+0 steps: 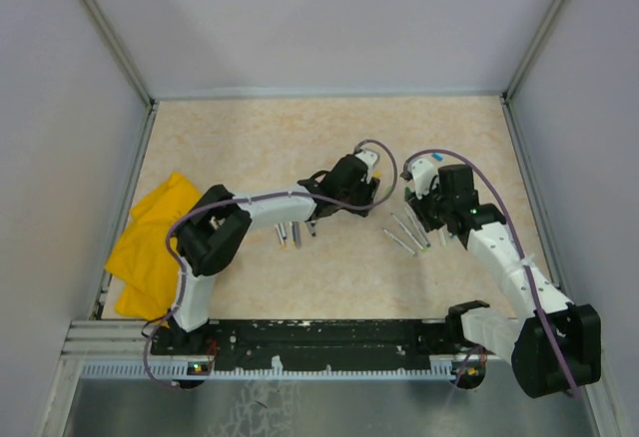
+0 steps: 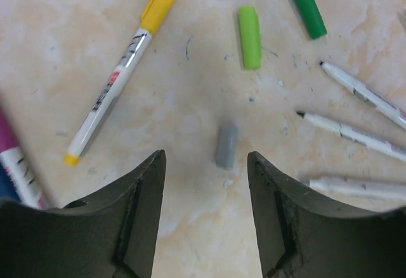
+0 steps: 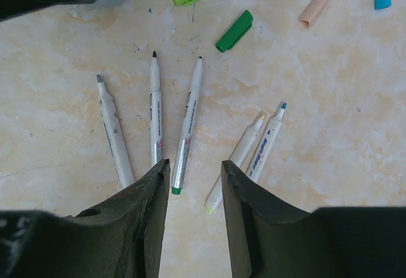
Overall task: Open the pen caps
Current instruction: Place the pen cap at the center of the board, then pick up the pen from the center of the board.
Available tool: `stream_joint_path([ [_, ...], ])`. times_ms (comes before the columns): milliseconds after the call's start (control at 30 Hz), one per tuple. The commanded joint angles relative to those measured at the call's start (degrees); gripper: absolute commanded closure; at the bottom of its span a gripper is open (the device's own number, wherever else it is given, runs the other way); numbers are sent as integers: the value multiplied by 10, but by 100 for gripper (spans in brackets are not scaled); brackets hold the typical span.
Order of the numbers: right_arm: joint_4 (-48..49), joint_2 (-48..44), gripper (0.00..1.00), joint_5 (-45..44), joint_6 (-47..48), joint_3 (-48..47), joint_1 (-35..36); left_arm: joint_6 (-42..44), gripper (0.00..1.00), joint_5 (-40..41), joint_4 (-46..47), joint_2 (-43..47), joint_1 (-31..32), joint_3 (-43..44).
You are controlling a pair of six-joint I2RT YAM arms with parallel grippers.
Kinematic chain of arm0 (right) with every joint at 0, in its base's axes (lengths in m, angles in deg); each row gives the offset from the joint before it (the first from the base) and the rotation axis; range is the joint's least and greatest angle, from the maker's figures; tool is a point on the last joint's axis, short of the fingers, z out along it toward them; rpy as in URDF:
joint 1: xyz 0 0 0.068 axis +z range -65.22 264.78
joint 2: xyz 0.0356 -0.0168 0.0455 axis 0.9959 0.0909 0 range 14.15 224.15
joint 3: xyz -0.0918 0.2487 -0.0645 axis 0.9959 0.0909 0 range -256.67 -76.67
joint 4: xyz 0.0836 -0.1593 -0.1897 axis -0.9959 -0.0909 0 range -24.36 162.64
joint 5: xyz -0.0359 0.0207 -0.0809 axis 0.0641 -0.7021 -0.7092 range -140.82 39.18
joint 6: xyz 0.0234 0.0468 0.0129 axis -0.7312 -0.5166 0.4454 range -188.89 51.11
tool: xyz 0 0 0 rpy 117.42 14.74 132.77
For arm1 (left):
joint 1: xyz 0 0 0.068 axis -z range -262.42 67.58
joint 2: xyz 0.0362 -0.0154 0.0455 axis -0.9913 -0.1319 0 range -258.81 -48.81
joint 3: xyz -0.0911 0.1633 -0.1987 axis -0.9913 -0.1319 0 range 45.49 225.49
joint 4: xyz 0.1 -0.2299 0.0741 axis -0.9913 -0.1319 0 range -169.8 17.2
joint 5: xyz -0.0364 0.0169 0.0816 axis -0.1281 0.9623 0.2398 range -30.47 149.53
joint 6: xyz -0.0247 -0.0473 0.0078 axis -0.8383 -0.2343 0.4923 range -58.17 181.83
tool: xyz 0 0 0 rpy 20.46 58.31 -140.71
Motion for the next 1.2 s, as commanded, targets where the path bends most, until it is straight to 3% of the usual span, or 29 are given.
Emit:
stream_joint_path([
  [0,21,-13,62,6,-2,-18,-6,90,36,-2,81,116,-6,-68],
  [167,18,-13,62,13,1,-18,-6,154,26,25,38,140,-42,-65],
  [267,17,-13,62,15,3,-18,-6,162,26,-48,-27,130,-79,-21],
  [400,15,-12,62,22,6,-18,-6,226,23,-69,-87,116,-96,29],
  [567,11,-10,62,28,9,-18,-6,287,11,-75,-122,82,-110,63],
  [867,10,-9,63,32,11,-18,-6,332,11,-123,-181,-10,-116,155],
  [1167,8,-9,63,35,13,-18,-6,354,12,-142,-194,-46,-118,186],
])
